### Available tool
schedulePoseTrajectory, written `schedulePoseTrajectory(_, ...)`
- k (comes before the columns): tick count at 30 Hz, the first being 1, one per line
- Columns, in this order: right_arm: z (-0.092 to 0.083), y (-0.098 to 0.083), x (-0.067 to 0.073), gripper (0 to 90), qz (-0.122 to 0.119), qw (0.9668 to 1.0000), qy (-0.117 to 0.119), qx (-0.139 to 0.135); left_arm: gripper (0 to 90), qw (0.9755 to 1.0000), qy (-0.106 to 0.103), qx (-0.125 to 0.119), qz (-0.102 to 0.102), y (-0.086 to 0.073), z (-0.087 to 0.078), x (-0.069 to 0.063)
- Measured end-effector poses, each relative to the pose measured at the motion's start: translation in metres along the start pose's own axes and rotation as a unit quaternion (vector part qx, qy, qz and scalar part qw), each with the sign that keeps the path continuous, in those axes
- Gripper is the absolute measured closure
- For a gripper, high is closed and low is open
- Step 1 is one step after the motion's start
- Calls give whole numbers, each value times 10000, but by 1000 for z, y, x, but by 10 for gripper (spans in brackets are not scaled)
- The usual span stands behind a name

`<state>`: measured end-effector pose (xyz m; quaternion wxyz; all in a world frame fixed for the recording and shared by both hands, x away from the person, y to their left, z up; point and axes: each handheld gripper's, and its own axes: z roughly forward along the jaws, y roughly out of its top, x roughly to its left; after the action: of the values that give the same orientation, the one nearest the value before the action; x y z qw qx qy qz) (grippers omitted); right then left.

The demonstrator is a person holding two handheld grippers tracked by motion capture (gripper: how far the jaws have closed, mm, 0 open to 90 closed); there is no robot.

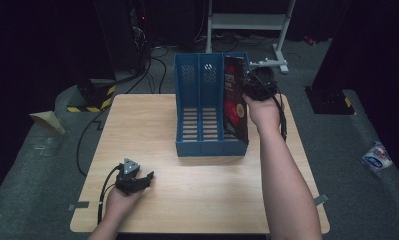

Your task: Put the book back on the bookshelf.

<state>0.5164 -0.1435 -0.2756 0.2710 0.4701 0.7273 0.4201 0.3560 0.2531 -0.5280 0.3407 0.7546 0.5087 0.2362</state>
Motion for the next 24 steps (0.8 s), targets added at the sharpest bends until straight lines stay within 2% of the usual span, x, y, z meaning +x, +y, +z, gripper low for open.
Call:
schedulePoseTrajectory(2,1,0,-1,869,120,9999,114,10,363,10000,-9,-3,-37,0,0,-1)
schedulePoseTrajectory(5,-2,0,0,871,83,10000,-14,-53,364,10000,0,0,-8,0,0,0)
schedulePoseTrajectory(9,-16,-4,-2,872,92,9994,-42,-346,364,10000,-8,-8,-48,0,0,-1)
schedulePoseTrajectory(10,-20,-6,-4,872,112,9990,-39,-430,363,10000,2,-3,0,0,0,0)
schedulePoseTrajectory(15,-45,-14,-7,873,176,9959,-56,-891,364,10000,-8,2,-10,0,0,0)
schedulePoseTrajectory(17,-48,-14,-7,873,176,9952,-63,-957,364,10000,-8,2,-12,0,0,0)
schedulePoseTrajectory(19,-56,-14,-5,873,147,9925,-108,-1208,364,10000,-3,5,-17,0,0,0)
schedulePoseTrajectory(20,-59,-12,-1,873,123,9897,-162,-1418,364,10000,2,4,-21,0,0,0)
schedulePoseTrajectory(24,-61,-7,1,873,202,9827,-246,-1822,364,10000,4,6,-22,0,0,0)
